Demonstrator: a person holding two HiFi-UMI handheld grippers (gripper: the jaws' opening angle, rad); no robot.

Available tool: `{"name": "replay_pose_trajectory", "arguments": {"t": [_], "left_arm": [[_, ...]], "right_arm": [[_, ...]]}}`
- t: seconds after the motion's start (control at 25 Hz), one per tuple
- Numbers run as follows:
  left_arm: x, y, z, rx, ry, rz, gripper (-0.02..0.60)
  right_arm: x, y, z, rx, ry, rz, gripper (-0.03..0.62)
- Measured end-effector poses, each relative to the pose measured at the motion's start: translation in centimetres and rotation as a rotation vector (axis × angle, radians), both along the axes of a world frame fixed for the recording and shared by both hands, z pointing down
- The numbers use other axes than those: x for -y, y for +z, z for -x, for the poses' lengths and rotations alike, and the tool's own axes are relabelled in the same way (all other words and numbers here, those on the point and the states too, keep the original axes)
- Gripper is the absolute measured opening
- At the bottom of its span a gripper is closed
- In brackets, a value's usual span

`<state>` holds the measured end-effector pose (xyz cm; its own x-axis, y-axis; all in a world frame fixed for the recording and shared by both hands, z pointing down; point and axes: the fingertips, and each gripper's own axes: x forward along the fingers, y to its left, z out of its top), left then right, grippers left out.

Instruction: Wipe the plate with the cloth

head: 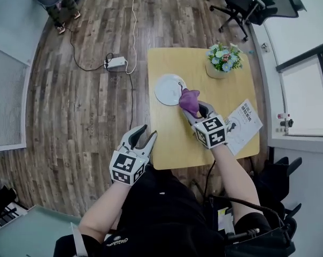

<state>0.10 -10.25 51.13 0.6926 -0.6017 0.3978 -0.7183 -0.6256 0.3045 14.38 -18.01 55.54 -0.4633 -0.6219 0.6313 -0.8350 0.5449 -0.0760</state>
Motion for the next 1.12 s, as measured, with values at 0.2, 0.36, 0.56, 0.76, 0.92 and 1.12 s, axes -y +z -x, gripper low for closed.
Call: {"name": "replay_pose_trajectory", "arguments": {"t": [0.2,0.36,0.56,0.76,0.92,1.12], "left_arm": [[1.8,-6.7,0.6,-0.012,-0.026,-0.137,0.147],[3.2,-12.2,1.0,-0.031,-0.051,-0.224,0.147],[3.8,-18.5,1.4,-0.056,-0.055,-0.359,0.147],[2.9,-22.2,1.2,-0.085,-0.051,-0.436,0.147],[2.1,-23.6,0.6,-0.105,-0.037,-0.473,0.147],[1.9,-23.8,-0.2,-0.108,-0.020,-0.474,0.147]], "right_arm": [[-0.9,-10.2,1.8,0.127,0.027,-0.165,0.163],[-2.5,-18.2,3.2,0.245,0.068,-0.301,0.163],[-5.0,-25.3,4.3,0.305,0.060,-0.457,0.163],[-7.7,-29.9,4.5,0.354,0.067,-0.567,0.163],[-8.8,-31.1,5.0,0.369,0.055,-0.609,0.163],[-8.9,-31.2,5.3,0.376,0.045,-0.615,0.163]]}}
